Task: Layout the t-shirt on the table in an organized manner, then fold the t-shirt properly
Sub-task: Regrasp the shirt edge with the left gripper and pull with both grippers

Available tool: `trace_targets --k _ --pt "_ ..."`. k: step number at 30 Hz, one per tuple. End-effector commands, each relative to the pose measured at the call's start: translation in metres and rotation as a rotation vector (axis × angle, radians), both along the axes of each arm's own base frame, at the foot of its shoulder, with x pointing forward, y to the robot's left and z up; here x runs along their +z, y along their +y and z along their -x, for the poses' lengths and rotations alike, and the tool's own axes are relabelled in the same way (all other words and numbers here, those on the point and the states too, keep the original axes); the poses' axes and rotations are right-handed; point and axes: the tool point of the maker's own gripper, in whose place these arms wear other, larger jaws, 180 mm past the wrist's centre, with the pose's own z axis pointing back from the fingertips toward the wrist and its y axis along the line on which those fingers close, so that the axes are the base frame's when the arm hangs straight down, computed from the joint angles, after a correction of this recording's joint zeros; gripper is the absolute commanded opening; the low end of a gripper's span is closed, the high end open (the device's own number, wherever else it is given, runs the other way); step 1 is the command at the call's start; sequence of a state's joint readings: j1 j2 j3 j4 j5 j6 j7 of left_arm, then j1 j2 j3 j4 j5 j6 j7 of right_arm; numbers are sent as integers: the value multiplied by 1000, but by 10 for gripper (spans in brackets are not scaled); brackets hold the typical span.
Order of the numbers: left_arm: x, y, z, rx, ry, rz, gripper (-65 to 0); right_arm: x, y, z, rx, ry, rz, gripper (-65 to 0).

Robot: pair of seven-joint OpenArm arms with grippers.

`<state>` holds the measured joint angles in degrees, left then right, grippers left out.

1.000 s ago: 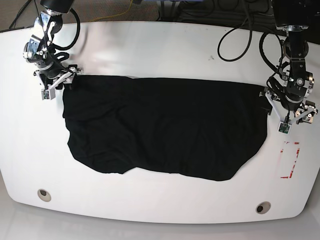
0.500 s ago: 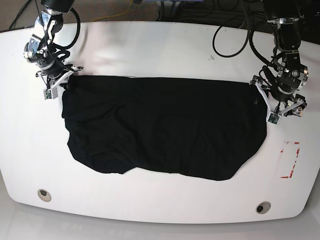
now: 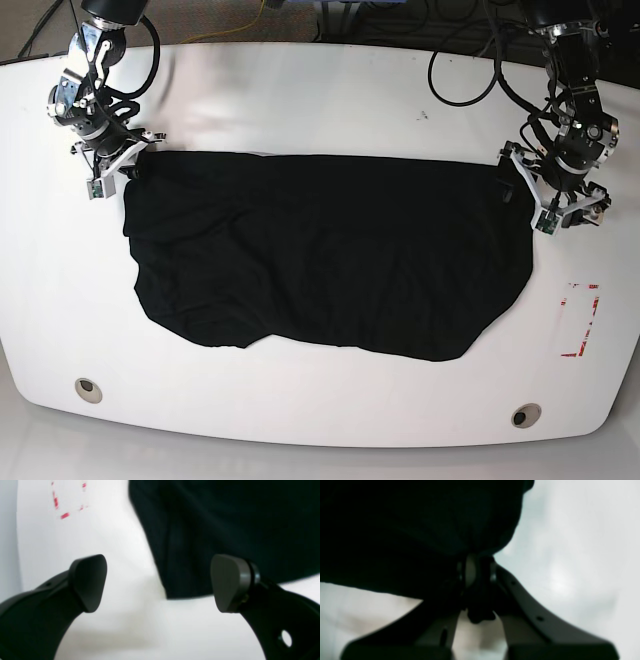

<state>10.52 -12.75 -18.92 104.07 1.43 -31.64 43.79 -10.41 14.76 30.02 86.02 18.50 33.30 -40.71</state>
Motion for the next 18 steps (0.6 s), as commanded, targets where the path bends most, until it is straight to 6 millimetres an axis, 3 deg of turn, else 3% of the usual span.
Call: trace_targets --k 1,18 --pt "5 3 -5 -7 -27 -1 -13 3 -6 0 5 7 22 -645" --pt "-48 8 5 21 39 105 -13 3 -6 0 5 7 22 -645"
